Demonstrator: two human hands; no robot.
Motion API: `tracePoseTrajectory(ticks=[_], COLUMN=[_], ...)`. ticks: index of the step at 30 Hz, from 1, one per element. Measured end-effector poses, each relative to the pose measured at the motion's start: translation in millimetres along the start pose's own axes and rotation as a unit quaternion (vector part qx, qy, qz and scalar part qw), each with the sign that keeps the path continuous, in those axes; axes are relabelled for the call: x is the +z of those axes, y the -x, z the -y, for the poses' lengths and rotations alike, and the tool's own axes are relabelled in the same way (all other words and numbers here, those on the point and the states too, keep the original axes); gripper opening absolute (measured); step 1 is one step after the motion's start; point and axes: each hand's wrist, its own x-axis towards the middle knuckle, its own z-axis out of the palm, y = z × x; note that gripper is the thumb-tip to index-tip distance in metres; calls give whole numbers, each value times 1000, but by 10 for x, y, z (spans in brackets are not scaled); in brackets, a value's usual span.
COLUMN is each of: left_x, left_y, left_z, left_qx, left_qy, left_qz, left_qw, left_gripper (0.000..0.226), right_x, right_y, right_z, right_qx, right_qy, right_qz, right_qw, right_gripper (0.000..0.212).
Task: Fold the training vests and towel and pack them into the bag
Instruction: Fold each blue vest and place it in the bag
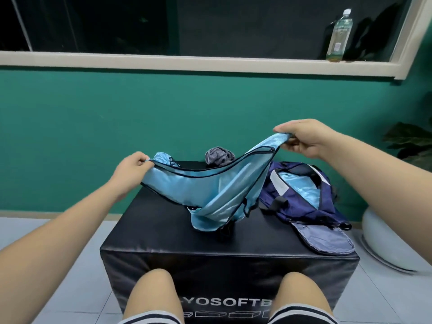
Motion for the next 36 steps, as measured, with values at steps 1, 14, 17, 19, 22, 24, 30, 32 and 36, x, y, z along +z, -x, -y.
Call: tracePoseTrajectory(ticks=[1, 14, 17, 19, 22, 24, 30, 32, 36], left_x=[-105, -1217, -1437, -1560, -1682, -1676, -1387, -1236, -819], left_y=[-5, 34, 11, 15, 36, 50, -74, -172, -415], left_z=[-104, -1280, -1531, -1704, -1921, -2007, -1842, -1675, -1302], left_qx=[3, 91, 114, 134, 156, 166, 140, 117, 82], left_qy=[23, 123, 146, 159, 193, 204, 186, 180, 160], left_qz=[5, 83, 63, 48, 45, 50, 45, 49, 54], left_qw=[1000, 985, 981, 977, 968, 964, 971, 975, 982], left_gripper=[14, 19, 24, 30, 41, 38, 34, 36, 27], right_x=[-21, -281, -358, -389, -407, -413, -371, -331, -231], right_y=[49, 649, 718, 745, 792, 783, 647, 509, 50], right_z=[76, 768, 955, 1061, 1175, 1186, 962, 811, 411], right_qx=[13, -191, -181, -180, -204, -215, -223, -217, -192], right_qy=[-23, 270, 215, 149, 64, 46, 56, 76, 104], right_qz=[17, -61, -60, -55, -45, -51, -81, -83, -84], right_qw=[1000, 942, 958, 971, 976, 974, 970, 970, 972], right_gripper=[9, 12, 15, 11, 8, 24, 21, 26, 19])
